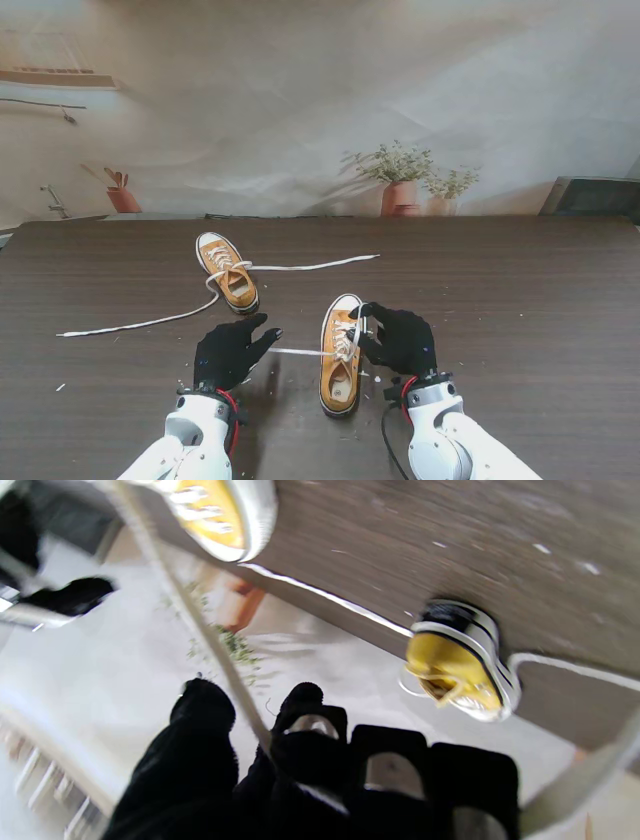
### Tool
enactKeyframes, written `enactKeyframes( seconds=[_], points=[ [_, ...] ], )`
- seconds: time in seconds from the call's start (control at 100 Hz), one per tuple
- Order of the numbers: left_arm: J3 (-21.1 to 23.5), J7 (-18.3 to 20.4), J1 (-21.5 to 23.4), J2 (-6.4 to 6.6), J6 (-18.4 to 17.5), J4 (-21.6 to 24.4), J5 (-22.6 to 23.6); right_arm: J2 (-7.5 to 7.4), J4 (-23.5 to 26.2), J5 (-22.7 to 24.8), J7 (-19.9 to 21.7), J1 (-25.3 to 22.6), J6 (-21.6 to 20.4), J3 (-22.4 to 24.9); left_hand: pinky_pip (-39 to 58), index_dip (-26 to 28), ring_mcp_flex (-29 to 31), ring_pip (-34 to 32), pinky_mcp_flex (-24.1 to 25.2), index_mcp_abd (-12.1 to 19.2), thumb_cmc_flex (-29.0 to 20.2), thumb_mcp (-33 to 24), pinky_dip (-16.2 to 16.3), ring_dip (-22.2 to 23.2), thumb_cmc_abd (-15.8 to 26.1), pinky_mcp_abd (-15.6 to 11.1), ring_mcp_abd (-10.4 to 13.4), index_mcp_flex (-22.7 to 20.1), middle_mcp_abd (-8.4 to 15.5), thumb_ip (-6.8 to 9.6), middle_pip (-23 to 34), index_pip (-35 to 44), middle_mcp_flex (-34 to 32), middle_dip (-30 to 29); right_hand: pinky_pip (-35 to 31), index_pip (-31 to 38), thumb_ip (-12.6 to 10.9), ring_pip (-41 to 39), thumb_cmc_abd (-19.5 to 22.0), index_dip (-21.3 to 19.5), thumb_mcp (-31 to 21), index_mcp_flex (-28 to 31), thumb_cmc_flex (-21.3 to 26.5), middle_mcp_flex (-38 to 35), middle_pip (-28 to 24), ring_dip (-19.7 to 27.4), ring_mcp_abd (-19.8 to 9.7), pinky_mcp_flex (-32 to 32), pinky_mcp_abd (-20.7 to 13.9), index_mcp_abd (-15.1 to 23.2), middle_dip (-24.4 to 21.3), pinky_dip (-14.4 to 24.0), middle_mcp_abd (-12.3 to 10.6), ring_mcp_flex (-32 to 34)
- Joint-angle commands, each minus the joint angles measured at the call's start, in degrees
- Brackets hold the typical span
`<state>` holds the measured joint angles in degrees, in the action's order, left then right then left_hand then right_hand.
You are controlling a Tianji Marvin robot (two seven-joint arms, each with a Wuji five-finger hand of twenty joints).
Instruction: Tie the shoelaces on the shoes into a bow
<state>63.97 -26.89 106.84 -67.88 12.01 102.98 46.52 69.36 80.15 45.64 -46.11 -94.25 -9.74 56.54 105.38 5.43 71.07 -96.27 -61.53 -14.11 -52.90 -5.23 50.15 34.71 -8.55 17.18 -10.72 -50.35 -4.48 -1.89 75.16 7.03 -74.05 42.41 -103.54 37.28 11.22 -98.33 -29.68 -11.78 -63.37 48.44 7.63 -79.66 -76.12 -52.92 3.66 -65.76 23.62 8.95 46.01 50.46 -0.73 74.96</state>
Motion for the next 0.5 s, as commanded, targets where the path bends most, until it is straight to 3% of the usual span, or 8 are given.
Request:
enactKeyframes(
  seconds=[0.0, 0.05, 0.15, 0.2, 0.24, 0.28, 0.32, 0.49],
  points=[
    [0.4, 3.1, -1.1, 1.6, 1.3, 1.3, 1.0, -0.31, 0.4, 0.3, 0.6, -0.3, 0.0, 0.2, 14.6, 1.0, 1.5, -5.0, -1.8, -0.1, -3.4, 1.1, 0.6, 1.2, 1.5, -8.2, -4.1, -1.7, 0.1, 1.03, 3.2, 0.2, -4.2, -1.2, -13.4, -0.8, -1.2, -5.2, -1.4, 0.0, -2.4, 0.8, 1.2, -3.6, -3.0, -1.2, -1.0, -1.6, 0.9, 0.2, 1.1, 0.9, 2.7, 0.0],
    [0.3, 6.5, -1.7, 2.56, 4.8, 2.1, 5.3, -0.35, 0.5, 0.4, 0.5, -0.4, 0.0, 0.2, 14.6, 1.0, 1.6, -4.6, -1.9, -0.3, -4.9, 0.5, 0.4, 1.1, 0.5, -9.1, -3.0, -1.7, 0.9, 1.38, 3.2, 0.2, -4.1, -1.3, -13.4, -0.8, -1.1, -5.2, -1.7, 0.1, -2.5, 1.0, 1.4, -3.6, -3.0, -1.3, -1.0, -1.6, 0.9, 0.4, 1.1, 0.9, 2.6, 0.0],
    [-0.1, 17.8, -2.7, 4.79, 10.7, 4.8, 13.1, -0.4, 0.7, 0.6, 0.5, -0.6, -0.1, 0.5, 14.6, 1.0, 1.7, -3.9, -2.0, -0.1, -6.3, -1.6, -1.1, 0.8, -1.9, -11.2, -0.8, -1.1, 2.3, 2.58, 2.8, 0.1, -4.1, -1.4, -13.5, -0.8, -1.1, -5.3, -2.5, 0.1, -3.0, 1.4, 1.6, -3.6, -3.3, -1.4, -1.0, -1.6, 0.7, 0.6, 1.1, 1.0, 2.6, 0.0],
    [-1.6, 26.8, -4.1, 8.37, 14.7, 7.5, 13.7, -0.47, 0.9, 0.6, 0.6, -0.7, -0.1, 0.6, 14.6, 1.2, 1.7, -2.8, -1.9, 0.0, -5.4, -2.6, -3.2, 0.3, -2.3, -11.8, 0.1, 0.7, 2.9, 3.01, 1.1, 0.1, -4.2, -1.9, -13.5, -0.7, -1.1, -5.3, -2.7, 0.1, -3.2, 1.5, 1.8, -3.6, -3.4, -1.5, -1.0, -1.6, 0.7, 0.6, 1.2, 1.0, 2.6, 0.0],
    [-2.2, 34.0, -4.9, 9.79, 16.5, 9.4, 14.6, -0.52, 1.0, 0.5, 0.6, -0.8, -0.1, 0.7, 14.6, 1.4, 1.7, -2.1, -1.9, 0.1, -5.1, -3.0, -4.8, 0.1, -3.0, -12.2, 0.6, 1.7, 3.1, 3.19, 0.2, 0.3, -3.5, -1.8, -13.6, -0.7, -1.1, -5.3, -2.7, 0.1, -3.3, 1.6, 1.9, -3.6, -3.5, -1.5, -0.9, -1.6, 0.7, 0.7, 1.2, 1.1, 2.5, 0.0],
    [-1.8, 41.2, -5.3, 9.78, 16.5, 10.8, 16.5, -0.56, 1.2, 0.4, 0.8, -1.0, -0.1, 0.9, 14.6, 2.5, 1.7, -1.7, -1.8, 0.6, -5.1, -3.6, -6.3, 0.0, -3.8, -12.5, 0.9, 2.2, 3.0, 3.55, 0.0, 2.1, -2.7, -1.1, -13.6, -0.7, -1.0, -5.3, -2.7, 0.1, -3.3, 1.7, 1.9, -3.6, -3.5, -1.6, -0.9, -1.6, 0.7, 0.8, 1.2, 1.1, 2.6, 0.0],
    [-0.1, 48.1, -4.8, 8.6, 15.0, 11.9, 19.2, -0.51, 1.4, 0.4, 0.9, -1.2, -0.1, 1.1, 14.6, 4.4, 1.7, -1.2, -1.8, 1.6, -5.3, -4.0, -7.6, -0.2, -4.8, -13.1, 1.5, 2.8, 3.3, 3.55, -0.2, 4.8, -1.9, -0.4, -13.6, -0.7, -1.0, -5.3, -2.8, 0.1, -3.4, 1.8, 2.0, -3.6, -3.5, -1.6, -0.8, -1.6, 0.7, 0.7, 1.2, 1.1, 2.6, 0.0],
    [0.2, 62.2, -6.9, 10.03, 13.4, 13.9, 15.6, -0.48, 2.0, 0.5, 0.7, -1.9, -0.4, 2.1, 14.6, 13.2, 1.8, 0.3, -1.5, 6.6, -7.1, -4.5, -11.9, -0.6, -11.1, -13.3, 2.7, 2.8, 3.2, 4.36, -1.0, 17.9, -1.0, 0.7, -13.7, -0.7, -1.0, -5.3, -3.0, 0.2, -3.5, 2.2, 2.2, -3.6, -3.7, -1.7, -0.7, -1.6, 0.7, 0.8, 1.2, 1.2, 2.6, 0.0]
  ],
)
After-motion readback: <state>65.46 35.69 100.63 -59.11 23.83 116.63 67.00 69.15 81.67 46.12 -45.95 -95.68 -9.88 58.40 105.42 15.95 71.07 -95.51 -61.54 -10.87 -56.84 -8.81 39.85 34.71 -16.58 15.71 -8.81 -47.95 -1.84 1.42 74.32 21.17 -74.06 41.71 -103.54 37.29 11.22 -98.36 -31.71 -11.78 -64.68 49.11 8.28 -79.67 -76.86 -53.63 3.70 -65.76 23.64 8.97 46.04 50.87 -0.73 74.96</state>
